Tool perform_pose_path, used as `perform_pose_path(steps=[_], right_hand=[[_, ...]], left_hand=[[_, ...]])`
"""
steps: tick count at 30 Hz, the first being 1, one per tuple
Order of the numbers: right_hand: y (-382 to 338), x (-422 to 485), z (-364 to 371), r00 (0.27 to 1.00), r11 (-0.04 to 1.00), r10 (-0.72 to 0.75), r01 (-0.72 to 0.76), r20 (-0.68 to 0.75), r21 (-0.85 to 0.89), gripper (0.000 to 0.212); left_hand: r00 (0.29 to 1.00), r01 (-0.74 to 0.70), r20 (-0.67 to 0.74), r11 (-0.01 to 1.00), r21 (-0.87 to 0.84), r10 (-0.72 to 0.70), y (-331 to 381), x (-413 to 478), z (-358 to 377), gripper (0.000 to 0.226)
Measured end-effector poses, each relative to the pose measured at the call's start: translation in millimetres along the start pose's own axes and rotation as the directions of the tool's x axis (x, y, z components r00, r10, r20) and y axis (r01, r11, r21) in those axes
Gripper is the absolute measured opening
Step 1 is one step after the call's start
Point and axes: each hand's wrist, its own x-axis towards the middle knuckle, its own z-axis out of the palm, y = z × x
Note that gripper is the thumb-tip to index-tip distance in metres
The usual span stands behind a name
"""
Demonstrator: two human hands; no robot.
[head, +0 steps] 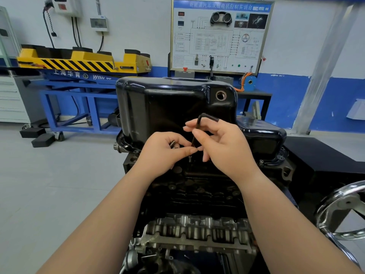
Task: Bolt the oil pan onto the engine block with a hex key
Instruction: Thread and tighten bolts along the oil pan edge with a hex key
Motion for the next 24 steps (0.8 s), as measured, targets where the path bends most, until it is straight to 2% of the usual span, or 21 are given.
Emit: perform_pose_path(steps=[3, 11, 15, 19, 24], right_hand=[[-1.3, 0.3, -2.2, 1.0, 0.999, -0.028, 0.028, 0.006, -0.021, 0.02], [1.5, 3.8, 4.1, 0.991, 0.996, -0.065, 0.057, -0.121, -0.068, 0.021], [-1.2, 1.6, 3.2, 0.998, 0.998, -0.052, 0.05, -0.045, -0.037, 0.008], [-3.4, -0.6, -1.2, 0.999, 0.999, -0.035, 0.035, 0.037, -0.001, 0.025], [-1.1, 2.2, -0.6, 0.999, 0.999, -0.025, 0.023, -0.039, -0.028, 0.015]], left_hand=[[1.0, -0.005, 0.006, 1.0, -0.005, 0.005, -0.3, 0.2, -0.5, 0.013], [1.0, -0.019, 0.019, 1.0, 0.01, 0.019, -0.2, 0.2, -1.4, 0.009], [0.999, -0.024, 0.025, 1.0, 0.008, 0.024, 0.1, -0.8, -1.4, 0.005], [1.0, -0.005, 0.03, 1.0, -0.006, 0.006, -0.3, -0.5, -2.6, 0.005], [1.0, -0.005, 0.02, 1.0, 0.008, 0.004, -1.2, -0.3, -2.4, 0.006]])
